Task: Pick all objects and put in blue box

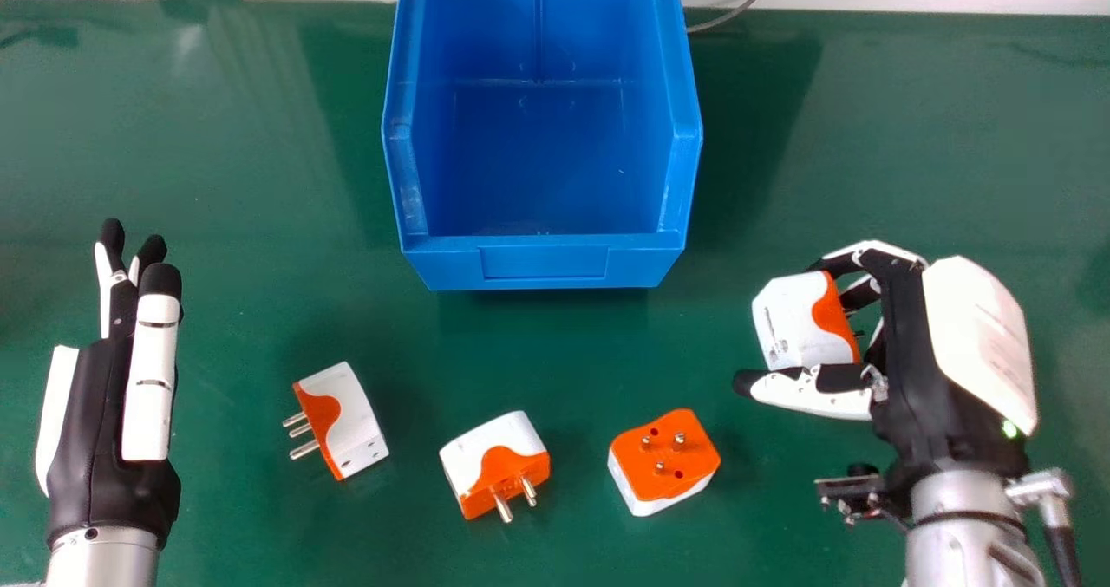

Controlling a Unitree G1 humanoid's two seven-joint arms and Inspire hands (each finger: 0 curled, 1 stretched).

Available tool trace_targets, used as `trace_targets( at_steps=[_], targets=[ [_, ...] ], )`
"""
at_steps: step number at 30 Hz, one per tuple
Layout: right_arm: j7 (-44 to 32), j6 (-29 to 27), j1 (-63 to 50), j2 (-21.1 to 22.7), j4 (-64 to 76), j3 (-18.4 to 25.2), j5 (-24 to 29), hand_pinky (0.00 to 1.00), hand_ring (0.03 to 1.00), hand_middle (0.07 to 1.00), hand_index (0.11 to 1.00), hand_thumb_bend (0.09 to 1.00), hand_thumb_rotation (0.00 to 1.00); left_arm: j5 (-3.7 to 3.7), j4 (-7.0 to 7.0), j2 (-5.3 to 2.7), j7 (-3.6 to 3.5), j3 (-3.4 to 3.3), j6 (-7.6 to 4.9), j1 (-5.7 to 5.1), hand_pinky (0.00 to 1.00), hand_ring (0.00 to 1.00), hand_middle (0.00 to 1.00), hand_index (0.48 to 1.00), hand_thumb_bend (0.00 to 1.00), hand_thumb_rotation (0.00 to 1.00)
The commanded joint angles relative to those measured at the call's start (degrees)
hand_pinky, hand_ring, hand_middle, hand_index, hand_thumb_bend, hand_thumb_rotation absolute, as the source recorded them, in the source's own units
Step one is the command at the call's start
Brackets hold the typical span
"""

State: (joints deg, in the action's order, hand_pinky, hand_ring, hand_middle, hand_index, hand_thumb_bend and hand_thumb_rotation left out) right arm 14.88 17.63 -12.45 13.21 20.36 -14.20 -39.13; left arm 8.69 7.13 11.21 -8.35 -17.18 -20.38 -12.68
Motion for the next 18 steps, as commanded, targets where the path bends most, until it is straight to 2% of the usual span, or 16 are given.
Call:
trace_targets(
  at_steps=[1,4,7,9,14,16,18],
  targets=[
    [0.7,-3.5,-0.9,0.4,4.4,-0.8,-2.3,0.05,0.084,0.142,0.470,0.486,0.13,-0.59,-1.89,0.67,0.37,-0.37,-0.08,-0.37,1.00,1.00,1.00,1.000,0.53,1.00],
    [-0.4,-6.6,-1.8,1.0,6.7,-2.0,-3.9,0.05,0.089,0.149,0.471,0.486,0.12,-0.52,-2.25,0.71,0.21,-0.35,0.18,-0.55,1.00,1.00,1.00,1.000,0.53,1.00],
    [-2.3,-7.9,-1.7,0.9,8.4,-3.2,-5.2,0.07,0.112,0.172,0.471,0.486,0.13,-0.99,-2.54,0.73,0.45,-0.28,0.37,-0.67,1.00,1.00,1.00,1.000,0.54,1.00],
    [-4.2,-8.0,-1.3,-0.2,9.3,-4.0,-5.0,0.07,0.108,0.168,0.470,0.484,0.13,-1.04,-2.72,0.62,0.51,-0.26,0.38,-0.67,1.00,1.00,1.00,1.000,0.55,1.00],
    [-7.8,-7.6,3.4,-2.8,7.4,-7.1,-6.5,0.05,0.085,0.142,0.470,0.485,0.13,-0.78,-2.17,0.38,0.54,-0.30,0.01,-0.15,1.00,1.00,1.00,1.000,0.53,1.00],
    [-8.6,-7.8,6.0,-3.6,5.6,-7.8,-6.9,0.06,0.099,0.162,0.470,0.484,0.13,-1.07,-1.89,0.49,0.66,-0.25,-0.05,0.12,1.00,1.00,1.00,1.000,0.54,1.00],
    [-9.2,-7.5,8.8,-4.6,3.7,-8.3,-7.4,0.07,0.111,0.179,0.470,0.484,0.13,-1.03,-1.50,0.61,0.46,-0.22,-0.34,0.36,1.00,1.00,1.00,1.000,0.55,1.00]
  ],
)
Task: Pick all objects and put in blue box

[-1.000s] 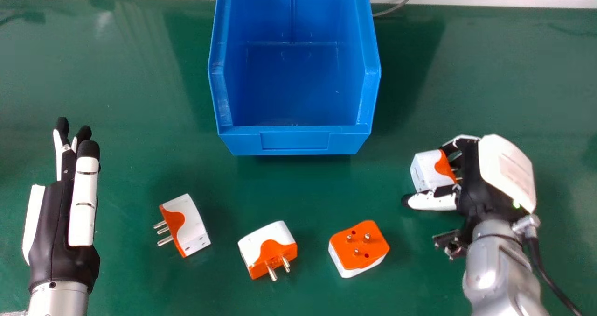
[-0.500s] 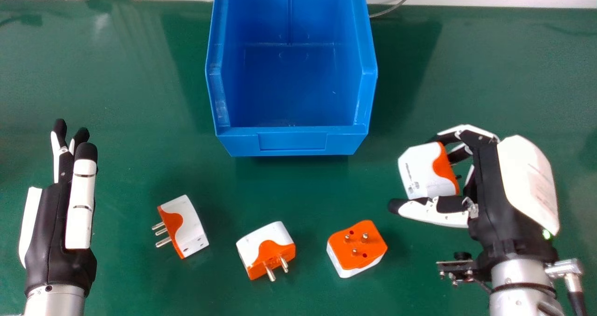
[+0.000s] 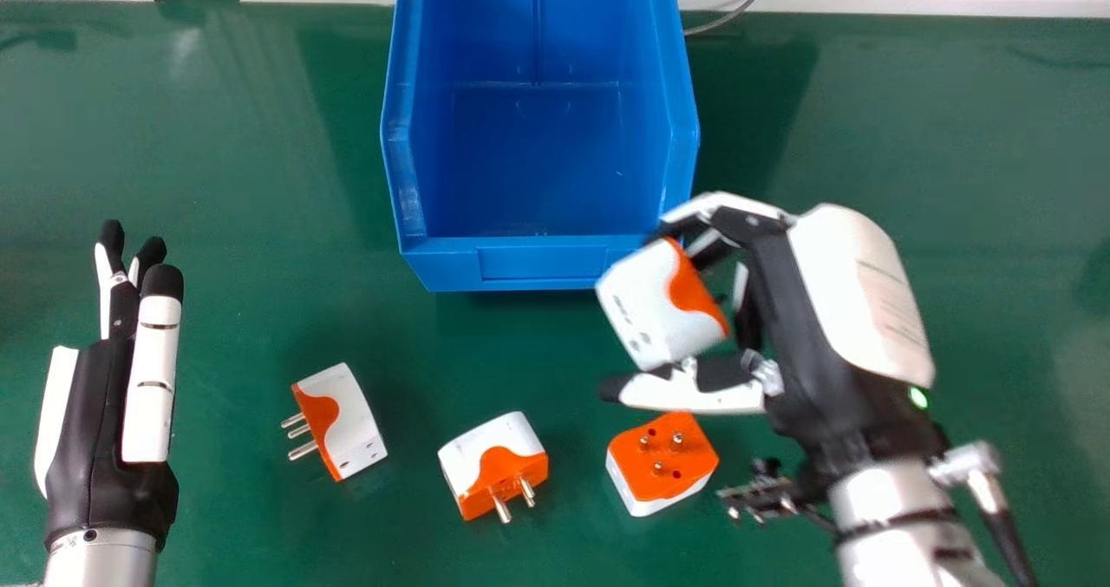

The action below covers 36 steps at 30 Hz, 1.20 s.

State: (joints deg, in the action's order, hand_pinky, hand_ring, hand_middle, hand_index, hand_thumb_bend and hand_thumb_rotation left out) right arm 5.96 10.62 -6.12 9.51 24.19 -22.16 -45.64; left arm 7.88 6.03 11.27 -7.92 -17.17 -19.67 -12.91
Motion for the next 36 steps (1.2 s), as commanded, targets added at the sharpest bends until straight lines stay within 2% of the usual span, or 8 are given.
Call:
trace_targets(
  at_steps=[1,12,16,24,28,31,34,36],
  targets=[
    [-0.7,-0.3,3.9,-1.5,-1.1,-0.5,-0.8,0.08,0.119,0.190,0.470,0.484,0.13,-0.29,-0.27,0.54,0.12,-0.25,-1.11,0.71,1.00,1.00,1.00,1.000,0.54,1.00],
    [-2.1,2.1,20.1,-5.1,-14.4,-1.7,-2.9,0.10,0.153,0.238,0.474,0.482,0.13,0.05,0.86,0.90,-0.39,-0.30,-1.12,1.86,1.00,1.00,0.99,1.000,0.55,1.00],
    [-0.7,2.5,28.0,-5.6,-22.4,-1.4,-3.7,0.10,0.160,0.261,0.479,0.481,0.13,-0.12,0.50,1.01,-0.29,-0.25,-0.63,1.87,1.00,1.00,1.00,1.000,0.54,1.00],
    [1.8,4.3,43.1,-5.7,-39.7,-0.6,-3.1,0.11,0.167,0.263,0.479,0.482,0.12,0.06,0.94,1.14,-0.59,-0.39,-1.28,2.07,1.00,1.00,0.99,1.000,0.54,1.00],
    [3.9,4.3,51.0,-6.3,-50.5,-0.6,-2.0,0.20,0.291,0.399,0.484,0.484,0.12,0.27,1.09,1.29,-0.77,-0.55,-1.11,2.12,1.00,1.00,0.99,1.000,0.55,1.00],
    [5.1,6.1,56.2,-7.7,-57.7,-1.3,-2.3,0.16,0.231,0.451,0.492,0.509,0.02,0.36,0.45,1.26,-0.71,-0.54,-0.46,1.83,1.00,1.00,1.00,1.000,0.55,1.00],
    [6.6,6.8,61.2,-8.6,-64.8,-3.0,-3.1,0.13,0.202,0.468,0.484,0.519,0.00,0.06,-0.12,1.15,-0.39,-0.47,-0.31,1.51,1.00,1.00,0.99,1.000,0.56,0.99],
    [6.1,6.7,63.8,-8.9,-68.3,-3.6,-2.5,0.15,0.234,0.425,0.512,0.514,0.00,0.02,-0.44,1.08,-0.44,-0.34,-0.33,1.32,1.00,1.00,0.98,1.000,0.57,0.99]
  ],
)
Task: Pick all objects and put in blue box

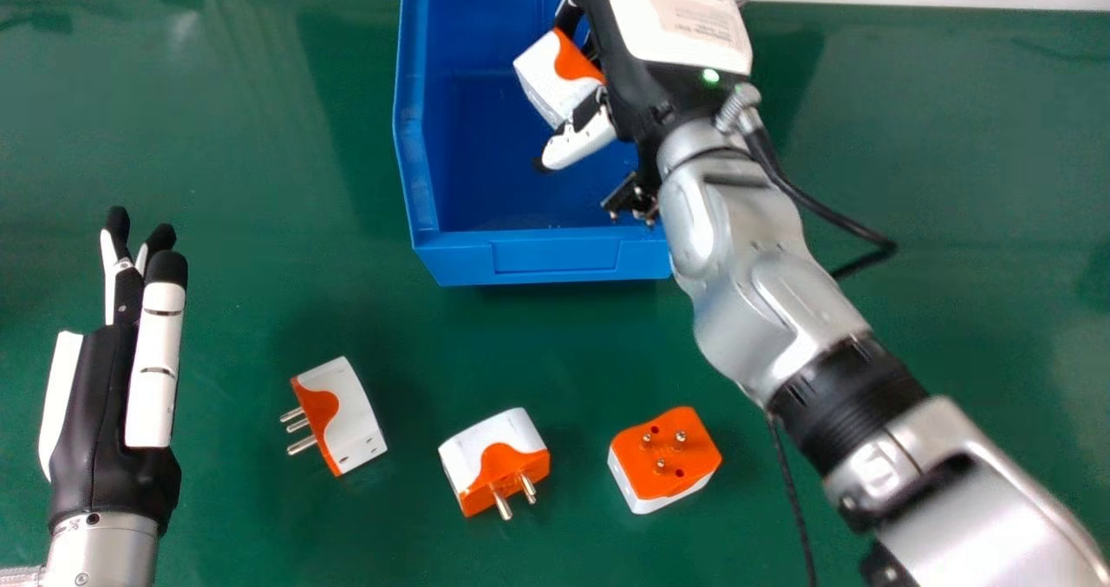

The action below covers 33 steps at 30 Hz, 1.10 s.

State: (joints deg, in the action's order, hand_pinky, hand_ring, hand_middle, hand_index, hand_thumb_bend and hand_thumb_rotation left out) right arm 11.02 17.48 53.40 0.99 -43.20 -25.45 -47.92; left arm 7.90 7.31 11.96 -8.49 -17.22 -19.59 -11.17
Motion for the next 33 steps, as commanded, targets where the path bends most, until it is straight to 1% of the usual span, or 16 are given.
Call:
trace_targets(
  at_steps=[1,2,4,6,9,16,18,19,20,21,24,25,26,27,30,33],
  targets=[
    [0.4,0.3,5.4,-0.7,-2.5,-0.7,0.0,0.16,0.248,0.417,0.519,0.513,0.00,-0.02,-1.91,0.35,0.11,-0.23,-0.35,-0.50,1.00,1.00,0.98,1.000,0.57,0.99],
    [0.2,-0.1,6.3,-0.9,-3.8,-0.7,0.5,0.16,0.251,0.412,0.524,0.512,0.00,0.01,-1.87,0.23,0.15,-0.22,-0.54,-0.50,1.00,1.00,0.98,0.999,0.57,0.99],
    [0.0,-0.4,7.8,-1.3,-5.9,-1.1,1.0,0.20,0.314,0.452,0.544,0.507,0.00,-0.41,-2.09,0.12,0.48,-0.11,-0.52,-0.57,1.00,0.99,0.98,0.994,0.56,0.99],
    [0.2,-0.6,8.6,-1.7,-7.4,-1.5,1.4,0.20,0.341,0.461,0.556,0.504,0.00,-0.25,-2.41,-0.07,0.57,-0.05,-0.18,-0.63,1.00,0.99,0.98,0.990,0.57,0.99],
    [0.2,-1.6,9.6,-2.0,-9.3,-2.4,1.7,0.21,0.355,0.468,0.558,0.504,0.00,-0.04,-2.43,-0.21,0.42,0.04,-0.22,-0.56,1.00,0.99,0.98,0.992,0.56,0.99],
    [2.5,-4.0,8.7,-2.4,-9.8,-2.4,3.7,0.20,0.351,0.466,0.558,0.503,0.00,-0.30,-1.85,-0.36,0.70,0.13,-0.72,-0.15,1.00,0.98,0.97,0.987,0.55,0.97],
    [1.8,-3.4,8.5,-2.8,-9.1,-1.8,4.9,0.27,0.380,0.491,0.555,0.503,0.00,-0.49,-1.75,-0.37,0.84,0.21,-0.69,-0.01,1.00,0.98,0.97,0.989,0.55,0.98],
    [1.7,-2.9,8.4,-2.9,-8.8,-2.0,5.0,0.31,0.426,0.486,0.542,0.506,0.00,-0.52,-1.79,-0.37,0.88,0.24,-0.62,0.01,1.00,0.98,0.97,0.989,0.56,0.97],
    [1.5,-2.7,8.2,-2.8,-8.3,-2.2,5.0,0.35,0.476,0.534,0.516,0.501,0.07,-0.32,-1.77,-0.41,0.85,0.26,-0.55,0.08,1.00,0.98,0.97,0.989,0.55,0.97],
    [1.2,-2.4,8.2,-2.7,-8.0,-2.5,4.9,0.37,0.492,0.556,0.508,0.499,0.10,-0.38,-1.77,-0.43,0.99,0.31,-0.56,0.14,1.00,0.98,0.97,0.989,0.55,0.97],
    [0.3,-2.6,7.8,-1.3,-6.9,-5.1,2.9,0.42,0.550,0.652,0.686,0.505,0.40,-0.82,-2.06,-0.43,1.60,0.57,-0.13,0.26,0.98,0.97,0.96,0.981,0.56,0.97],
    [-0.2,-2.6,7.6,-1.0,-6.3,-5.5,2.8,0.47,0.611,0.716,0.746,0.516,0.51,-0.91,-2.14,-0.45,1.73,0.66,-0.11,0.29,0.98,0.97,0.96,0.980,0.56,0.97],
    [-0.7,-2.4,7.3,-0.8,-5.6,-5.8,2.8,0.52,0.680,0.779,0.789,0.524,0.57,-1.02,-2.15,-0.48,1.83,0.73,-0.18,0.34,0.98,0.97,0.96,0.979,0.56,0.97],
    [-1.0,-2.3,7.1,-0.5,-5.0,-6.0,2.9,0.57,0.741,0.833,0.826,0.528,0.62,-1.05,-2.19,-0.55,1.92,0.77,-0.14,0.41,0.98,0.97,0.96,0.977,0.56,0.97],
    [-2.2,-2.0,6.6,0.2,-3.5,-6.7,3.1,0.68,0.854,0.928,0.902,0.539,0.71,-1.30,-2.17,-0.54,2.17,0.96,-0.13,0.58,0.97,0.97,0.96,0.980,0.56,0.97],
    [-3.2,-1.6,6.4,0.6,-2.6,-7.1,3.1,0.74,0.910,0.972,0.941,0.549,0.74,-1.28,-2.49,-0.50,2.19,1.17,0.14,0.51,0.98,0.97,0.96,0.983,0.57,0.98]
  ],
)
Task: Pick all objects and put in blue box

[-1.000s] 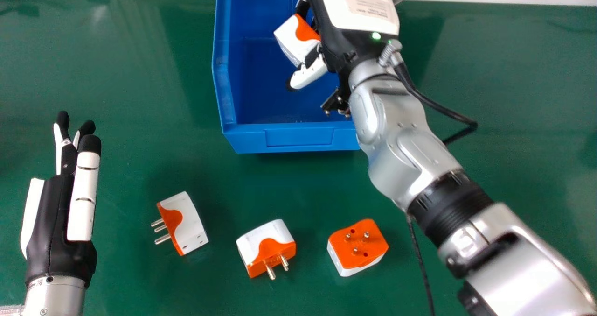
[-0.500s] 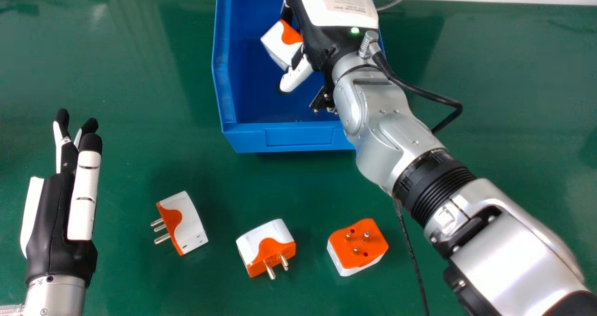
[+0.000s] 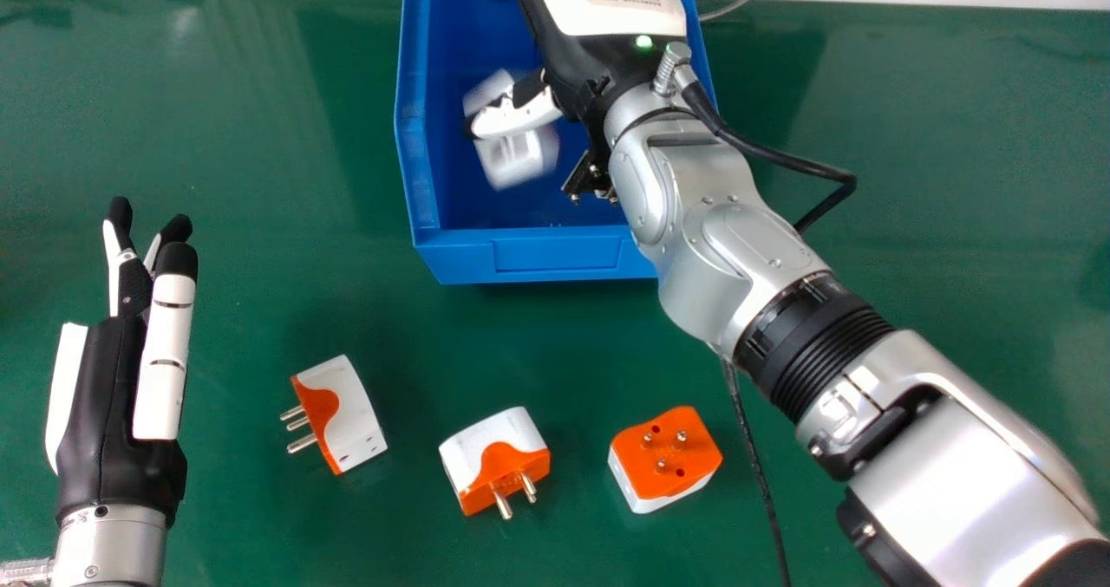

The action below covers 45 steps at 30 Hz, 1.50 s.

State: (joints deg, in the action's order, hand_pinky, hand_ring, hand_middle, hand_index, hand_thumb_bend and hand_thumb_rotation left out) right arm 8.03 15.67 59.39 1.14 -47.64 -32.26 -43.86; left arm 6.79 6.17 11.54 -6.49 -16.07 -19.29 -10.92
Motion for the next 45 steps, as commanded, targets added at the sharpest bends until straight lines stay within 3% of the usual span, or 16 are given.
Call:
trace_targets(
  at_steps=[1,6,11,12,15,17,20,21,23,29,32,36,40,42,44,45],
  targets=[
    [-0.6,0.4,0.3,0.4,2.2,-0.3,-0.8,0.75,0.916,0.977,0.947,0.550,0.74,-0.26,-1.34,-0.12,0.35,0.05,-0.21,0.30,0.99,0.97,0.97,0.984,0.57,0.98],
    [-0.2,0.3,-0.6,0.6,3.9,0.0,-0.6,0.77,0.930,0.990,0.961,0.527,0.75,0.10,-0.81,-0.25,0.47,0.09,-0.51,0.64,0.99,0.97,0.96,0.982,0.55,0.96],
    [1.4,0.2,-4.2,1.5,10.2,0.9,-0.6,0.76,0.923,0.975,0.942,0.470,0.67,-0.24,-1.72,-0.52,0.80,0.17,-0.32,0.18,0.99,0.97,0.96,0.974,0.54,0.96],
    [0.9,0.8,-5.5,1.9,12.8,0.8,-1.0,0.76,0.928,0.978,0.945,0.446,0.68,-0.45,-1.85,-0.50,0.95,0.15,-0.09,0.10,0.99,0.96,0.95,0.972,0.54,0.96],
    [1.0,2.1,-11.7,3.7,23.0,0.8,-2.6,0.75,0.916,0.966,0.932,0.405,0.67,0.01,-2.64,-0.55,0.85,0.08,0.98,-0.15,1.00,0.97,0.96,0.976,0.56,0.96],
    [1.8,2.4,-16.8,5.1,30.0,0.7,-4.3,0.70,0.880,0.945,0.915,0.394,0.64,0.21,-2.74,-0.54,0.63,-0.02,0.81,-0.26,0.99,0.97,0.96,0.980,0.57,0.96],
    [1.4,1.4,-24.3,7.1,39.7,1.1,-5.4,0.69,0.862,0.936,0.912,0.382,0.66,-0.25,-2.00,-0.27,0.63,-0.24,-0.06,-0.18,0.99,0.97,0.96,0.981,0.56,0.97],
    [1.5,0.4,-27.1,7.8,42.9,1.3,-5.4,0.69,0.867,0.940,0.917,0.375,0.63,-0.40,-1.78,-0.17,0.65,-0.31,-0.29,-0.14,0.99,0.97,0.96,0.980,0.56,0.97],
    [1.9,-1.7,-33.2,9.5,49.6,1.8,-4.9,0.69,0.867,0.930,0.911,0.369,0.60,0.54,-1.74,-0.14,0.15,-0.53,0.34,-0.09,0.99,0.98,0.96,0.983,0.55,0.97],
    [0.1,-11.0,-48.1,15.6,62.8,5.3,-0.5,0.73,0.888,0.934,0.924,0.411,0.74,1.00,-1.95,0.48,-0.64,-0.89,1.41,-0.15,1.00,0.98,0.97,0.991,0.52,1.00],
    [0.8,-15.9,-53.6,18.4,65.7,7.6,0.9,0.72,0.880,0.927,0.924,0.416,0.78,1.90,-1.96,0.44,-1.36,-1.21,1.59,-0.16,1.00,0.99,0.98,0.998,0.52,1.00],
    [1.8,-22.1,-60.3,21.6,67.3,11.0,2.4,0.73,0.878,0.923,0.928,0.450,0.86,1.38,-1.70,0.52,-1.22,-1.34,0.99,-0.27,1.00,0.99,0.98,0.993,0.53,0.99],
    [2.4,-28.3,-64.9,23.7,66.1,14.1,4.6,0.73,0.866,0.913,0.910,0.467,0.85,1.15,-1.64,0.52,-1.05,-1.39,1.04,-0.31,1.00,0.98,0.97,0.989,0.55,0.98],
    [2.6,-30.9,-66.4,24.4,65.1,15.2,5.1,0.73,0.870,0.917,0.912,0.468,0.86,1.25,-1.57,0.48,-0.96,-1.49,1.10,-0.21,1.00,0.98,0.97,0.986,0.55,0.97],
    [2.3,-33.2,-67.9,25.4,64.0,16.3,5.1,0.74,0.880,0.925,0.919,0.465,0.88,1.88,-1.04,0.59,-1.65,-1.62,0.34,0.04,0.99,0.98,0.97,0.985,0.54,0.97],
    [2.3,-34.2,-68.4,25.8,63.4,16.7,5.1,0.75,0.885,0.929,0.922,0.464,0.89,1.85,-1.03,0.63,-1.65,-1.64,0.40,0.08,0.99,0.98,0.97,0.984,0.53,0.97]
  ],
)
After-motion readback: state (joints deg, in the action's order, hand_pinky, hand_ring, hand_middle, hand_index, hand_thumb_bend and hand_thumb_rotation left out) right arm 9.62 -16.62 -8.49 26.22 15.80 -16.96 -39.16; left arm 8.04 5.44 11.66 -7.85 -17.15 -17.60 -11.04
